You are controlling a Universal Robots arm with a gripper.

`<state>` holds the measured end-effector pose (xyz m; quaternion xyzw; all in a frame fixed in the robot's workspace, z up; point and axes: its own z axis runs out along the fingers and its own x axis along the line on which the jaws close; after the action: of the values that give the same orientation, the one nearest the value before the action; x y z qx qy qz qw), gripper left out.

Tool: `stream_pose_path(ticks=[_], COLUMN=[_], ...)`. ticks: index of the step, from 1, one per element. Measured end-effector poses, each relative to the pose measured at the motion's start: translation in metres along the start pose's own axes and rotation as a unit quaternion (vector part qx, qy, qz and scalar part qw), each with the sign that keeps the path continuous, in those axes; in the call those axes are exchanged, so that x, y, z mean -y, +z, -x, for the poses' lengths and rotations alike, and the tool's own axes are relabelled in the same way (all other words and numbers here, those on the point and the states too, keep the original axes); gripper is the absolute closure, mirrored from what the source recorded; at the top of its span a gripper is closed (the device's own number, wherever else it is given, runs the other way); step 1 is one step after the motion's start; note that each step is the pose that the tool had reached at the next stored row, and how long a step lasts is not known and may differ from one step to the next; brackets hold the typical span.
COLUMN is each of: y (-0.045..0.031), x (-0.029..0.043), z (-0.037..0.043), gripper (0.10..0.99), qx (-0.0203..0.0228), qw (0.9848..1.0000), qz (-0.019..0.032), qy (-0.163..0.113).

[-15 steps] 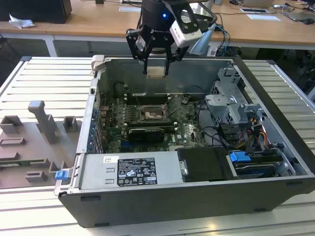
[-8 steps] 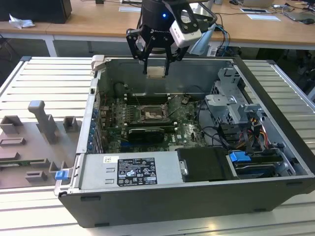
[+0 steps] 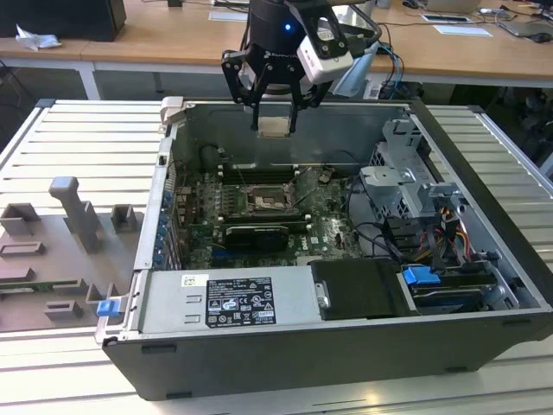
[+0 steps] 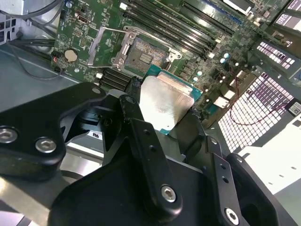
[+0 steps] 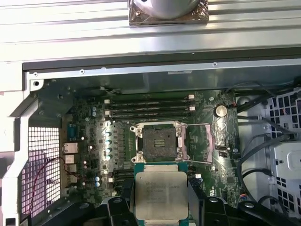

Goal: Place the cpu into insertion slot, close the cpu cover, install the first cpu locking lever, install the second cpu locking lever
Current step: 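Place the cpu into insertion slot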

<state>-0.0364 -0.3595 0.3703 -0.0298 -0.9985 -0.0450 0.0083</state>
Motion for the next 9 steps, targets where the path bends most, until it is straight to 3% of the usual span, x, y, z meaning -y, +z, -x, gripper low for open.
stream_pose_path(ticks=[9], y=[0.0000], x=[0.0000], z=[-0.0001], gripper=[0.549], qx=[0.0013], qw=[0.9999], qz=[0.0003], qy=[0.015])
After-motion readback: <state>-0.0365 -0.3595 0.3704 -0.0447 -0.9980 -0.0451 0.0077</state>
